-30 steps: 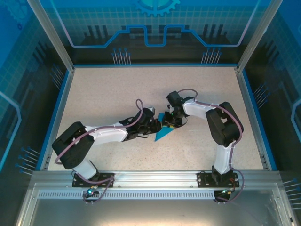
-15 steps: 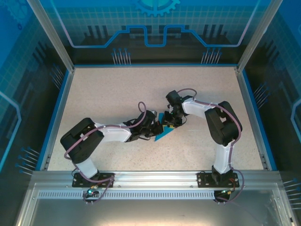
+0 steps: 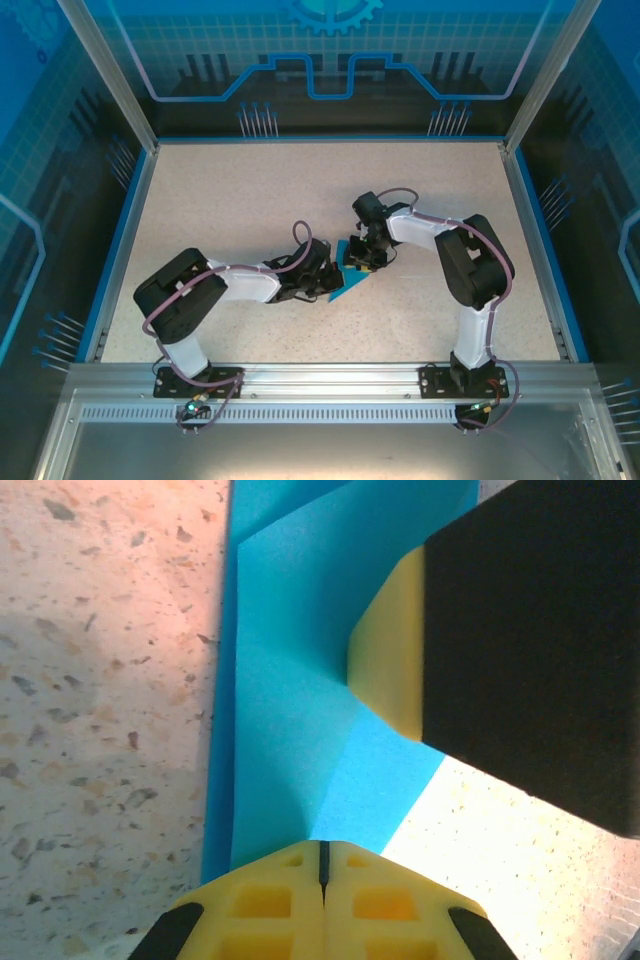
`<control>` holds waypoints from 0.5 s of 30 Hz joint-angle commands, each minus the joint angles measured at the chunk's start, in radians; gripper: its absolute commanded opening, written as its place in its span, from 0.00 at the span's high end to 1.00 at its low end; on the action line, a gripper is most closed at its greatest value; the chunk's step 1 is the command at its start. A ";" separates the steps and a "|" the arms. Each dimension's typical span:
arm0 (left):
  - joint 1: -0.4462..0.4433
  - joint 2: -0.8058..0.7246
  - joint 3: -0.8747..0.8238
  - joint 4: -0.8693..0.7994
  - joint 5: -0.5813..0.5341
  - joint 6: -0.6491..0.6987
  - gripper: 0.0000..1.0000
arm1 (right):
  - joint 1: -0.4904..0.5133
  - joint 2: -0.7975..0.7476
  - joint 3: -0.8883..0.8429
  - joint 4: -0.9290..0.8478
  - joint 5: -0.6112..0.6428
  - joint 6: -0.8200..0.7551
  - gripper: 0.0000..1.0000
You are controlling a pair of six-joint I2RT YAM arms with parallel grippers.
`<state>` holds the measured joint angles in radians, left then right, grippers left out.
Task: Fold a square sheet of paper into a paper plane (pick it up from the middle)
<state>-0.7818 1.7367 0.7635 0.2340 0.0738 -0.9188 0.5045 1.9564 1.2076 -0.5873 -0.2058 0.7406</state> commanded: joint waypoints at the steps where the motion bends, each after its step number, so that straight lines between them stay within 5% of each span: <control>1: 0.004 0.012 -0.016 -0.039 -0.025 -0.017 0.94 | 0.006 0.159 -0.085 -0.047 0.189 0.013 0.63; 15: 0.004 0.038 -0.013 -0.045 -0.011 -0.027 0.94 | 0.007 0.163 -0.088 -0.047 0.196 0.015 0.63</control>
<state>-0.7818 1.7531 0.7635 0.2295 0.0677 -0.9241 0.5045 1.9572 1.2076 -0.5873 -0.2050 0.7444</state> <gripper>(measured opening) 0.066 0.374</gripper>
